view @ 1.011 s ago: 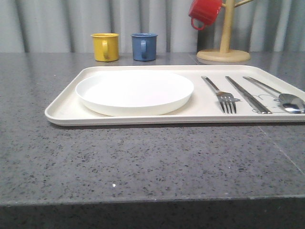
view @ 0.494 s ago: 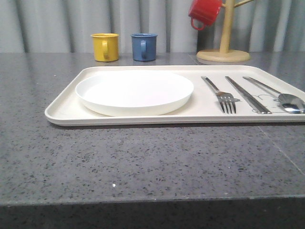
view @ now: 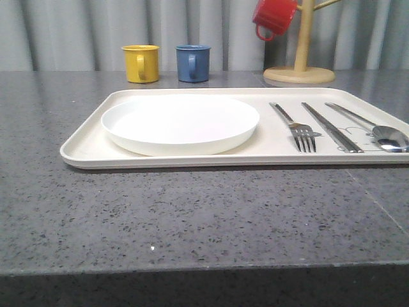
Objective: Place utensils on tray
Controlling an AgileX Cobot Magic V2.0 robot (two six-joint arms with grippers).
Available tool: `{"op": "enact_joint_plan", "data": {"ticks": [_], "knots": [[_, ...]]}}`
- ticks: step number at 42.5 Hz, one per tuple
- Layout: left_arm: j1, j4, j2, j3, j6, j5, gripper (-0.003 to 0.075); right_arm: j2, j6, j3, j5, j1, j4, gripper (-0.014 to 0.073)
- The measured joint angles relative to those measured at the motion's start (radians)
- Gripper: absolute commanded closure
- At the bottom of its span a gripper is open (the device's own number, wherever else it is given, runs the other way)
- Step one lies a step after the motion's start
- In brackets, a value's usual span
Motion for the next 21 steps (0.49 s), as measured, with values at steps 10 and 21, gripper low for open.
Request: {"op": "enact_joint_plan", "data": {"ticks": [10,21], "knots": [[0.000,0.000,0.000,0.000,0.000,0.000,0.0741,-0.002,0.000,0.001,-0.036,-0.002,0.000,0.0661],[0.000,0.000,0.000,0.000,0.000,0.000,0.0741,-0.002,0.052,0.001,-0.051,-0.002,-0.015,0.0661]]}}
